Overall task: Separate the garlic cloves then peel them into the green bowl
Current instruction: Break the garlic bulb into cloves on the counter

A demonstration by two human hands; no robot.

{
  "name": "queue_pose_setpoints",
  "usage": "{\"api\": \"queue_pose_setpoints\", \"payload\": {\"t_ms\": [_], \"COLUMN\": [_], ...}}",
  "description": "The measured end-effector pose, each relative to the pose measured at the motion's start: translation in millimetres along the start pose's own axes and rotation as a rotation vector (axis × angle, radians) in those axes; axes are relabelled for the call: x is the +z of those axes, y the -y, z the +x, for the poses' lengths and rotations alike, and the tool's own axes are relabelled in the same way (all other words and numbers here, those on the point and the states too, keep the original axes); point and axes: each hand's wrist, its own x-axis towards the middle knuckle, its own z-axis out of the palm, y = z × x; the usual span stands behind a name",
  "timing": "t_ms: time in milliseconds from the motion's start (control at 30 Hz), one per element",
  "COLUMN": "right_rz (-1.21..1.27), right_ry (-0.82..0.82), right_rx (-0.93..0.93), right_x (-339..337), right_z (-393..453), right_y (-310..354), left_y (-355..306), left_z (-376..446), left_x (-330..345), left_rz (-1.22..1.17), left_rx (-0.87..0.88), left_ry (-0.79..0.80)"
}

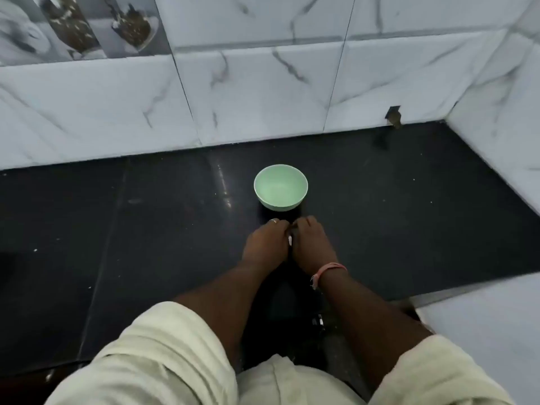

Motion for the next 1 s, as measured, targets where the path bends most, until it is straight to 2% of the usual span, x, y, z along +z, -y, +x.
{"api": "queue_pose_setpoints", "payload": {"t_ms": [233,400,533,633,800,900,1000], "right_rz": [0.249,0.315,0.429,0.576,0.740,0.830,0.895], "right_ry": [0.015,0.061,0.065,0.095,0.172,0.210,0.180], "right_rx": [0.134,0.049,-0.029,-0.090,-0.022,0.037,0.070], "right_x": [7,12,7,1,2,0,-5], "right_z": [-19,-10,-6,-8,-23,-24,-20], "right_y": [-5,-29,-45,-50,-53,-53,-48], "left_y": [13,15,4,-6,-20,-21,-19], "left_z": [-8,-5,-8,-13,-34,-40,-40], "left_x": [28,39,48,58,64,62,56], "left_rz": [-0.099,-0.182,-0.378,-0.579,-0.809,-1.035,-1.200], "left_rx": [-0.054,-0.092,-0.253,-0.286,-0.479,-0.547,-0.572], "left_ry": [0.054,0.008,-0.042,-0.049,-0.197,-0.201,-0.200]}}
